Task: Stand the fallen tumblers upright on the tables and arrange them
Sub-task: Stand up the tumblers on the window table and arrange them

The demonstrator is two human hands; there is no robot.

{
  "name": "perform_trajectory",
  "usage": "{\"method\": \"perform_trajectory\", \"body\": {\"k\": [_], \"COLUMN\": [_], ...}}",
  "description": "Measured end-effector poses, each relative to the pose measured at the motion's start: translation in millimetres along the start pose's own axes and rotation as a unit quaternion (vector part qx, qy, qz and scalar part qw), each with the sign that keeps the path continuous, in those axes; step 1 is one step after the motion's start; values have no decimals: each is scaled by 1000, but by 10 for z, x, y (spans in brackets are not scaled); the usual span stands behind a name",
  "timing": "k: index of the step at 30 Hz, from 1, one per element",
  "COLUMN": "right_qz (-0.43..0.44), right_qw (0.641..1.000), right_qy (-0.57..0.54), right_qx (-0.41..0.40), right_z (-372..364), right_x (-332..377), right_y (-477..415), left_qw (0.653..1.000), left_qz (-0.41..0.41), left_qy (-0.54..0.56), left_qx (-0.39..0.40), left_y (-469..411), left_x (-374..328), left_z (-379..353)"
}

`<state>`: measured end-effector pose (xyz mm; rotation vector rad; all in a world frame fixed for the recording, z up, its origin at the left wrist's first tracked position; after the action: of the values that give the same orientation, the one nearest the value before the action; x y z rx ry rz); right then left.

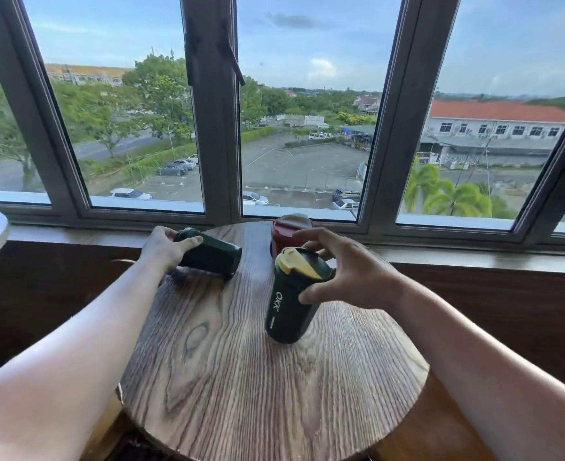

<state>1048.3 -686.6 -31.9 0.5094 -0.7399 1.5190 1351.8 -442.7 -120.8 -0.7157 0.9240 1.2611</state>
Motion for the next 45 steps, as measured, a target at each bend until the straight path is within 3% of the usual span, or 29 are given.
{"method": "perform_trajectory", "body": {"k": [14,16,18,22,25,35,45], "right_qz": [-21,-20,-18,-8,-5,-17,14], "right_qw": [1000,1000,1000,1000,1000,1000,991], "right_qy": [-17,-19,-20,-28,-23,-18,-103], "right_qx": [0,1,-1,-1,-4,1,-80], "right_z": [-217,-219,-214,-225,-226,-209,703], "right_x": [-149,-152,-156,-168,-167,-173,-329], "right_y": [-42,-47,-53,-58,-62,-11,-407], "left_qw": [996,995,987,927,890,875,923], "left_qz": [-28,-69,-136,-306,-369,-393,-327], "left_qy": [74,45,-55,-209,-252,-228,-108], "left_qx": [50,63,62,60,96,168,169], "left_y": [227,317,436,812,1015,1127,1009], "left_x": [-206,-383,-636,-1186,-1310,-1230,-1129], "left_z": [-80,-71,-84,-303,-510,-724,-674]}}
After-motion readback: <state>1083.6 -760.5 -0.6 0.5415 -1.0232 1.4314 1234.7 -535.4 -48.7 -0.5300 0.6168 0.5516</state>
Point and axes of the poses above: each hand's wrist, its own y-axis away from the middle knuckle, its own z-axis out of the back of the hand, x = y × z, the point moved 8 cm from there along -y, towards the middle knuckle, and after that the axes turned 4 degrees about x, right-handed, at the moved point
